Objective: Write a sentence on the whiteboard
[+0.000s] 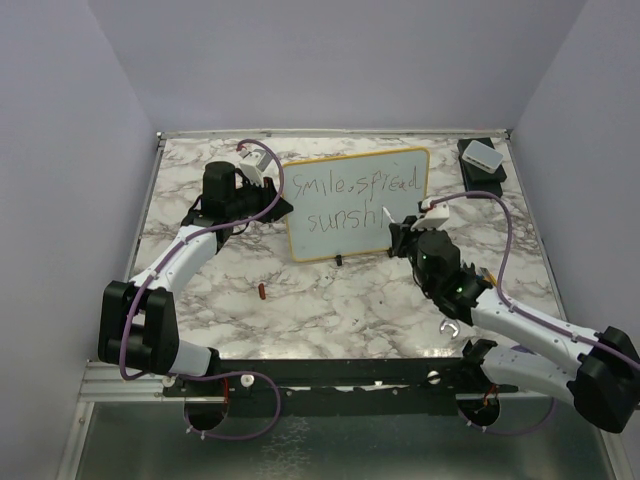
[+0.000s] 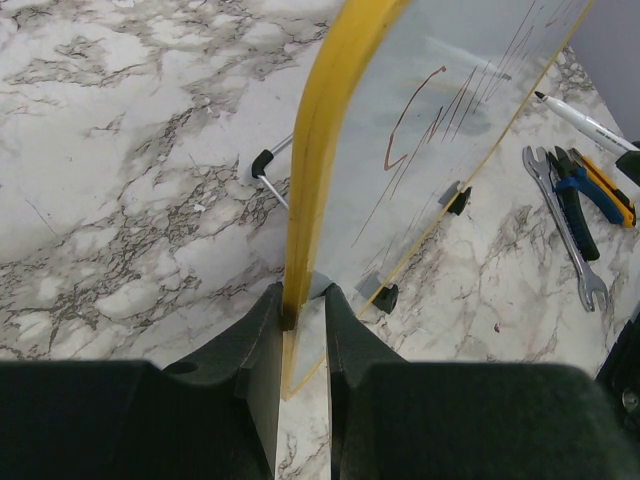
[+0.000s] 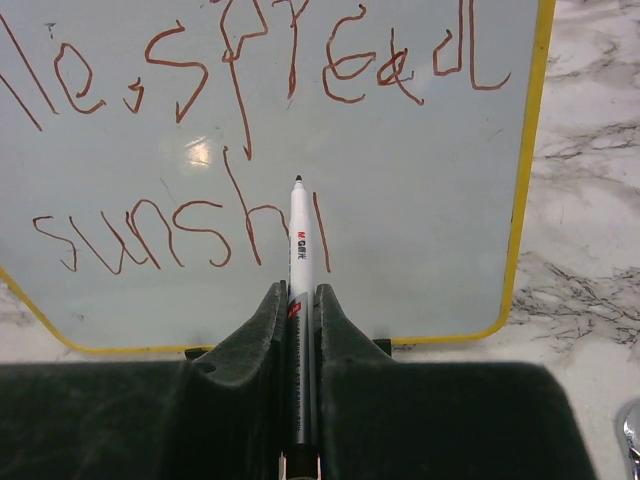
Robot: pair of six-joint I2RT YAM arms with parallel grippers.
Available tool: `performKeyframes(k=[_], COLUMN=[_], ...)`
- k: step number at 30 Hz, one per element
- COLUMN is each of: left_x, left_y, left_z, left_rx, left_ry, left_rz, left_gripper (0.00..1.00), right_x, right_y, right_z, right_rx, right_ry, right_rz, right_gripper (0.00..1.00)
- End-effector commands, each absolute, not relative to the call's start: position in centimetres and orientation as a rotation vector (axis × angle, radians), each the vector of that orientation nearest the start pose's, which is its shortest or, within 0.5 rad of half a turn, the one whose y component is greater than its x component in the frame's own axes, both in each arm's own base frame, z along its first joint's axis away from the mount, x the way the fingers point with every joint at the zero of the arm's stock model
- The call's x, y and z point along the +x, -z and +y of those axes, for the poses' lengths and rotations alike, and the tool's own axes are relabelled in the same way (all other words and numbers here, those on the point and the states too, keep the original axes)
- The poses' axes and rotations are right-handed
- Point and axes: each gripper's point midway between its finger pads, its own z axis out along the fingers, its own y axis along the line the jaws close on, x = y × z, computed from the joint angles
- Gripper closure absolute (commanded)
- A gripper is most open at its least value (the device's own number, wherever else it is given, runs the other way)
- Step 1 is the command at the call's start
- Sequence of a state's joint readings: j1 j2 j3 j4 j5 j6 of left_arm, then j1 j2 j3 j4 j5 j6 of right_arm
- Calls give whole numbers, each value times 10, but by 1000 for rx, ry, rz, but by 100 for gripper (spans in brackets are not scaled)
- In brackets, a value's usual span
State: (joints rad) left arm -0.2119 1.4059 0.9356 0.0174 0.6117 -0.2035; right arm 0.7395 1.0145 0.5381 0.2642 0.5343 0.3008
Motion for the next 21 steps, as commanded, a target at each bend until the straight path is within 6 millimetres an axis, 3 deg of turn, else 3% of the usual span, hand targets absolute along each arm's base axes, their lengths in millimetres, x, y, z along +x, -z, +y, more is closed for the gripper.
performKeyframes(k=[1,11,17,21], left_x=[363,363,363,363], left_y=[-185,-186,-188,-188], left_z=[-187,-187,-187,-187], left_rx=[392,394,394,394], left_ry=[850,850,849,850], left_rz=[2016,2013,2009,2009], left_gripper=[91,91,91,91], right_x=[319,328,315,309], right_y=[-212,-196,-213,-210], right_z=[173,171,167,156], right_rx=[13,10,-4,17], right_ry=[-252,-182,-238,-206], right_rz=[1689,1712,1677,1698], right_gripper=[99,99,99,99])
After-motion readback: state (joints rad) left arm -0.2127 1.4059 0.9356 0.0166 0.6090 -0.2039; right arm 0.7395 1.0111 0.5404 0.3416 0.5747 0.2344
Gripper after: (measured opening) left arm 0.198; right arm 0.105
